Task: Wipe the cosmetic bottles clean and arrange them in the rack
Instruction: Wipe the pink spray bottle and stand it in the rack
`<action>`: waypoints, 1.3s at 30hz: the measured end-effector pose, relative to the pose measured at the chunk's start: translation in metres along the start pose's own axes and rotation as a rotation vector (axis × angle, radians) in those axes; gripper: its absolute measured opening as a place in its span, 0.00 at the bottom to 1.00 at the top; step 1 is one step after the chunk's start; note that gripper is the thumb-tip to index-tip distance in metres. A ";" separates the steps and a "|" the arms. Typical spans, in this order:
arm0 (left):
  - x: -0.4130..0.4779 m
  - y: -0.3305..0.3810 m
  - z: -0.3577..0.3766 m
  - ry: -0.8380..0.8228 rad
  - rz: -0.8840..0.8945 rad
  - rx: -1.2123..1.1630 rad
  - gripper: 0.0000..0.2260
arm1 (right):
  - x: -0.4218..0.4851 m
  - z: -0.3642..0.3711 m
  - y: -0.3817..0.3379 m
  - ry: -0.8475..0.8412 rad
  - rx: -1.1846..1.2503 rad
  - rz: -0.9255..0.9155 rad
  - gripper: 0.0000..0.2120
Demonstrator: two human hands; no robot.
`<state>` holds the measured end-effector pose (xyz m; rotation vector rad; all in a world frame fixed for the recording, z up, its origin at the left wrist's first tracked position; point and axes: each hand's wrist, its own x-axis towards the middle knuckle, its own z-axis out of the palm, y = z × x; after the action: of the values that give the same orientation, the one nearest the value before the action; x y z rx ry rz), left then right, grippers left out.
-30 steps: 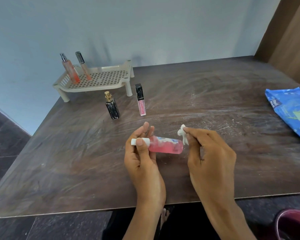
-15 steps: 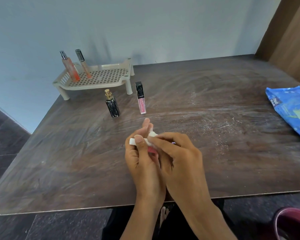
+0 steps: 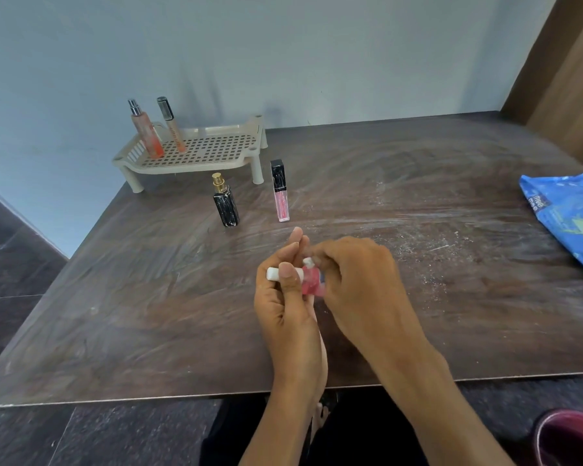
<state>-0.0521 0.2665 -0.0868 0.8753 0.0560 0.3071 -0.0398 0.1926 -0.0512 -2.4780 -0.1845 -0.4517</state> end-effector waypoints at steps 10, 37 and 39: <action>0.004 0.002 0.001 0.038 -0.087 -0.016 0.10 | -0.045 0.001 0.023 0.263 0.126 0.101 0.09; 0.008 0.013 -0.003 0.087 -0.212 -0.228 0.11 | -0.034 0.025 -0.027 0.299 0.179 -0.095 0.10; 0.008 0.016 -0.004 0.118 -0.238 -0.300 0.08 | -0.036 0.026 -0.024 0.294 0.154 -0.135 0.13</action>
<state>-0.0490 0.2820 -0.0766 0.5448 0.2170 0.1387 -0.0718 0.2262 -0.0715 -2.2265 -0.2574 -0.8199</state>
